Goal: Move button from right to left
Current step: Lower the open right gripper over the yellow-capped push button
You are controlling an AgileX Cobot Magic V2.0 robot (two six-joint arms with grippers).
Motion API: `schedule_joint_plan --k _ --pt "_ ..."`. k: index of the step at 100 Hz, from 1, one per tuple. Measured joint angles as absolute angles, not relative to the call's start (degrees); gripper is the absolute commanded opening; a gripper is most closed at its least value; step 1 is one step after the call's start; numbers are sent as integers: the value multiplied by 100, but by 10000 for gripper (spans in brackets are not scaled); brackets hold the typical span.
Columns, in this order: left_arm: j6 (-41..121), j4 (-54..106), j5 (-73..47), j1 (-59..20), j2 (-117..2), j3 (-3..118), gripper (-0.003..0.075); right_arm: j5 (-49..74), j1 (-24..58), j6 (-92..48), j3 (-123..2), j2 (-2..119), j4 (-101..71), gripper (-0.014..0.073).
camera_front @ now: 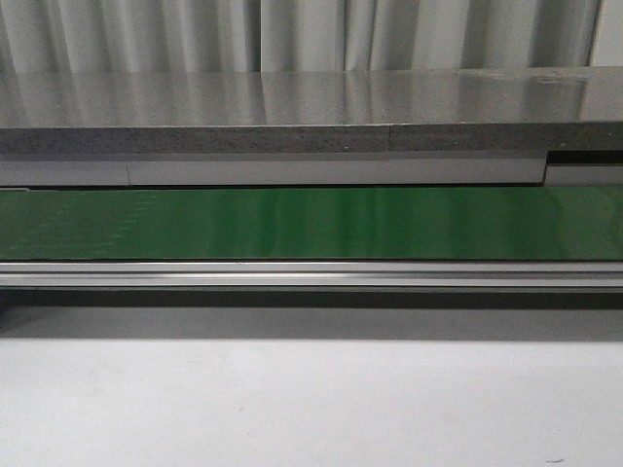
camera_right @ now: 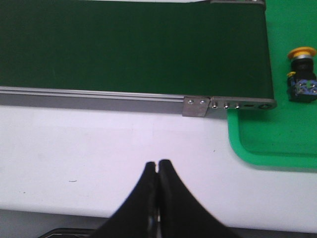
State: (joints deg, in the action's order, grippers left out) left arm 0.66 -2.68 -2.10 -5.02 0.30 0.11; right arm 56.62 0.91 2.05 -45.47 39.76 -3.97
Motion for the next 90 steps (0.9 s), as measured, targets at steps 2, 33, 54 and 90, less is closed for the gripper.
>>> schedule_joint_plan --k 2,33,54,90 --pt "66 -268 -210 -502 30 11 5 5662 91 205 -4547 3997 -397 -68" --pt "66 -268 -210 -502 30 11 5 5662 91 214 -4547 4104 -408 196" --pt "66 -268 -210 -502 30 11 5 5652 91 214 -4547 4104 -408 603" --pt "66 -268 -210 -502 30 11 5 5572 91 478 -4570 4104 147 622"
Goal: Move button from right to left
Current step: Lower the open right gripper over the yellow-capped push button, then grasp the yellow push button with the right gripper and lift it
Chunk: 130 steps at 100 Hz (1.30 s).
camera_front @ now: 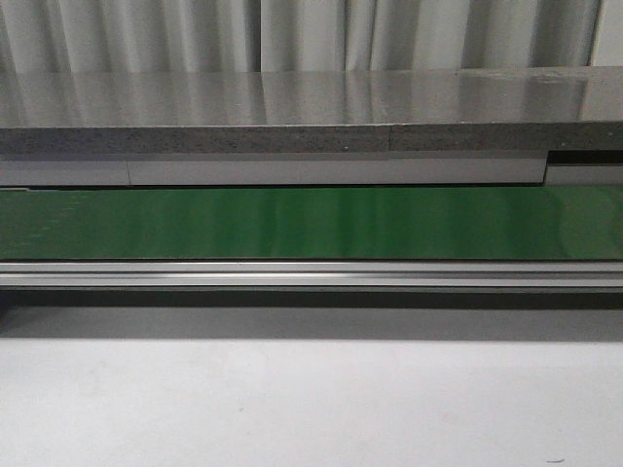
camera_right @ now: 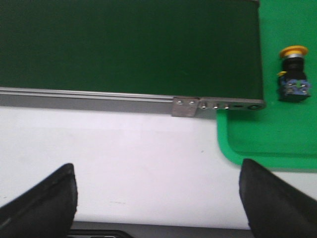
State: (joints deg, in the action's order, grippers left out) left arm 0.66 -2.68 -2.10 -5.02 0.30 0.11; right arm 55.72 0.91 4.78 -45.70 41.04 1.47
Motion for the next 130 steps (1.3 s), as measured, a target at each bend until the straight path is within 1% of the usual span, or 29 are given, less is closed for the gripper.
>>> schedule_joint_plan --k 14,26,54,68,87,106,117,130 --pt "66 -268 -210 -502 30 11 5 5572 91 1163 -4776 4118 1267 622" --pt "66 -268 -210 -502 30 11 5 5572 91 1476 -5021 4269 2005 622" --pt "66 -268 -210 -502 30 11 5 5462 42 1565 -5448 5215 2431 622" --pt "66 -268 -210 -502 30 11 5 5019 -397 1565 -5531 5823 2442 622" --pt "66 -268 -210 -502 30 11 5 4127 -1309 1565 -5534 6693 2376 622" --pt "66 -268 -210 -502 30 11 5 3410 -2055 1554 -5543 7696 2255 622" --pt "66 -268 -210 -502 30 11 5 3266 -2410 1461 -5665 8314 2216 622" --pt "66 -268 -210 -502 30 11 5 3211 -2613 1125 -5934 8876 2088 622"
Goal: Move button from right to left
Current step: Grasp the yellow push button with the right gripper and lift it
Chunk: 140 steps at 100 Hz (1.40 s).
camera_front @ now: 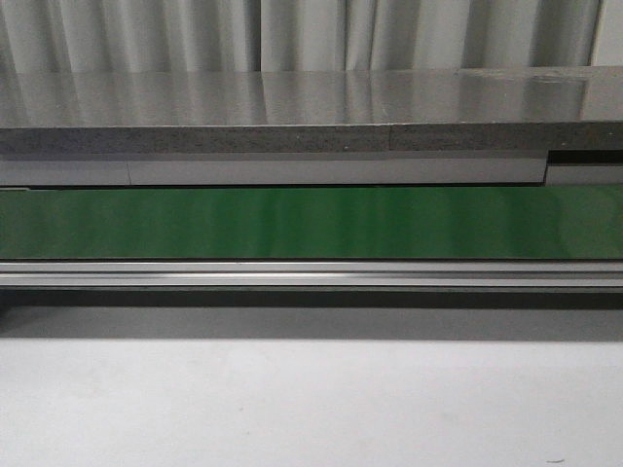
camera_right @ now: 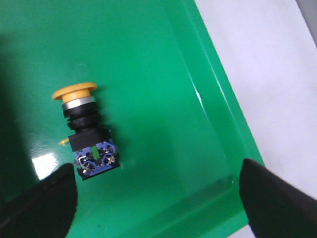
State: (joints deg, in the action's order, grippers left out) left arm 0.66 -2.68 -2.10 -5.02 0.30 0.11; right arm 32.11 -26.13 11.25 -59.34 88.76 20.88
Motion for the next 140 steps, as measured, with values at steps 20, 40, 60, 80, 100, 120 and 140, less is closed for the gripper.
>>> schedule_joint_plan --k 20,40,60,80,100,120,140 --pt "66 -268 -210 -502 30 11 5 3199 -2624 92 -6316 9277 1645 622" --pt "66 -268 -210 -502 30 11 5 3336 -2676 -880 -6600 9491 1374 622" --pt "66 -268 -210 -502 30 11 5 3514 -2923 -1635 -6703 9795 613 622" --pt "66 -268 -210 -502 30 11 5 3619 -3060 -2530 -6723 9937 -143 622" --pt "66 -268 -210 -502 30 11 5 3684 -3054 -2890 -6743 10191 -379 622" --pt "66 -268 -210 -502 30 11 5 3688 -3054 -2970 -6756 10352 -391 622" --pt "66 -268 -210 -502 30 11 5 3652 -3054 -2992 -6784 10603 -403 622"
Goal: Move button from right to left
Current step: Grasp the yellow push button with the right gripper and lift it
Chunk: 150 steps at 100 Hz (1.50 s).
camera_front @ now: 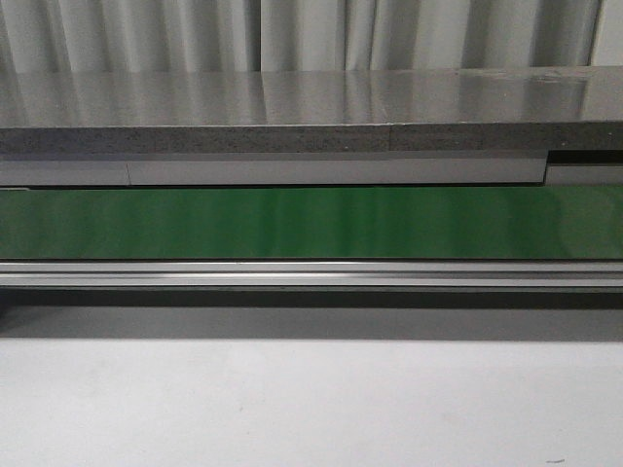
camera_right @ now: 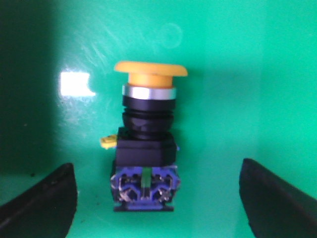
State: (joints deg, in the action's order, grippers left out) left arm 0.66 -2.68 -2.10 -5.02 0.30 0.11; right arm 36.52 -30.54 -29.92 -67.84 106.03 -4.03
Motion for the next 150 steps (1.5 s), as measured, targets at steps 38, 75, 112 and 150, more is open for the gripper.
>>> schedule_joint_plan --k 38,75,112,150 --pt "63 -268 -210 -502 30 11 5 3481 -3054 -3004 -6831 11016 -479 515" --pt "63 -268 -210 -502 30 11 5 3518 -3064 -3004 -6890 11081 -649 97" --pt "63 -268 -210 -502 30 11 5 3531 -3081 -3004 -6953 10624 -795 87" --pt "63 -268 -210 -502 30 11 5 3911 -2882 -3004 -6957 9667 -1515 90"
